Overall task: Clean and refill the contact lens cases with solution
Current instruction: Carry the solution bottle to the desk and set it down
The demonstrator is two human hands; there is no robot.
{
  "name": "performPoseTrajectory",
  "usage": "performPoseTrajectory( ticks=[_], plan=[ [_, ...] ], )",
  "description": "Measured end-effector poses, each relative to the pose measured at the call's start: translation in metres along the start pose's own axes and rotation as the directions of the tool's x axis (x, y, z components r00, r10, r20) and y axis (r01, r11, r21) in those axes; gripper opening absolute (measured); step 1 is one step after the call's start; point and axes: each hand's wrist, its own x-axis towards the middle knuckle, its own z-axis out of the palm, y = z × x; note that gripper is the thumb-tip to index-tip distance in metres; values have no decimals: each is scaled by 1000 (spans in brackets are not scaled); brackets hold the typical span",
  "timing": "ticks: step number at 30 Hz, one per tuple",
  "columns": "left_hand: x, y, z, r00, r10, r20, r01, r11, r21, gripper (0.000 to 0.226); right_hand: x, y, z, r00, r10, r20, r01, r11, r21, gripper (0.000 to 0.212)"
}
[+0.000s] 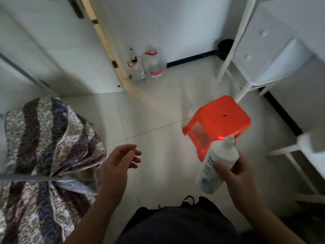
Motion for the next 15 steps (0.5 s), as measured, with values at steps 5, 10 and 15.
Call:
performPoseTrajectory(
  ticks=[5, 10, 15],
  plan=[
    [33, 21, 94, 983, -4, 185, -6, 999, 51, 20, 16, 4, -71, 978, 40, -204, -38, 999, 15, 45],
    [68, 34, 168, 921, -36, 389, -23, 989, 146, 20, 27, 1, -117, 916, 45, -398, -36, 999, 31, 35],
    [116, 39, 242, 834, -49, 550, -42, 987, 153, 20, 40, 1, -138, 813, 85, -576, -54, 996, 70, 42]
  ],
)
